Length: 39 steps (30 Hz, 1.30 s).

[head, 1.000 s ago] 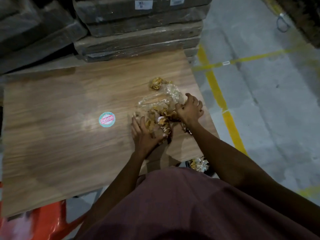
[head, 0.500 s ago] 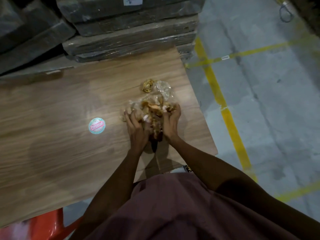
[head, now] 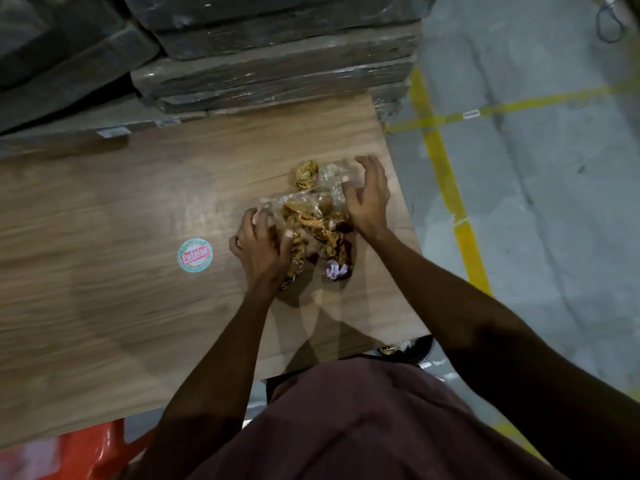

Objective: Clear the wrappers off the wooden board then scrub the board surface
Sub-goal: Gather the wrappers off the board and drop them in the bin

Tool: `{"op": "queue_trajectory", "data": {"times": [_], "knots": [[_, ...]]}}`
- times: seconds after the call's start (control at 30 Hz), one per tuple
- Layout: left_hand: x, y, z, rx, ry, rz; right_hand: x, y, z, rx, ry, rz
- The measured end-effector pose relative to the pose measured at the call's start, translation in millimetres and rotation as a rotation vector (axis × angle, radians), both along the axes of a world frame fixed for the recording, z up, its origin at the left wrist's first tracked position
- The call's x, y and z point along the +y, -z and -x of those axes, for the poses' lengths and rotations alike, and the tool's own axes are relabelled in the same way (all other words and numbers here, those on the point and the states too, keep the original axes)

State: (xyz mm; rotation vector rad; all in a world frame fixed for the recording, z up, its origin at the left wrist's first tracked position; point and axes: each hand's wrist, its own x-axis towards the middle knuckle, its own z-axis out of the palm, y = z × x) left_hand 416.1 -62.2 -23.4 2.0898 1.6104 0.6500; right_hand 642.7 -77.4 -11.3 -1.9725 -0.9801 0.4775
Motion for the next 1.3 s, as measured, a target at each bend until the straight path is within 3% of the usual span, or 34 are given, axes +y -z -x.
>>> {"op": "queue_trajectory", "data": {"times": [0.17, 0.33, 0.5, 0.67, 0.9, 1.13, 1.3], "knots": [[-15.2, 31.8, 15.8, 0.033, -0.019, 0.07, -7.2, 26.4, -19.9, -0.205, -0.41, 0.097], [-8.8, 41.6, 8.4, 0.038, -0.003, 0.17, -18.0, 39.6, 4.5, -0.183, -0.517, 0.142], [-11.9, 31.8, -29.9, -0.18, -0.038, 0.232, -28.3, 49.0, 53.2, -0.086, -0.386, 0.105], [-15.9, 27.3, -58.5, -0.518, -0.123, 0.348, -21.0, 46.8, 91.8, 0.162, -0.213, 0.016], [-5.5, -8.3, -51.4, -0.793, -0.144, 0.401, -5.3, 26.8, 113.7, 0.56, -0.115, -0.075], [-2.0, -37.6, -35.8, -0.895, -0.156, 0.398, -0.5, -14.4, 131.9, 0.622, -0.055, -0.228], [-4.2, -71.9, -20.8, -0.988, -0.04, 0.368, -10.9, -54.0, 151.2, 0.595, 0.033, -0.362]]}}
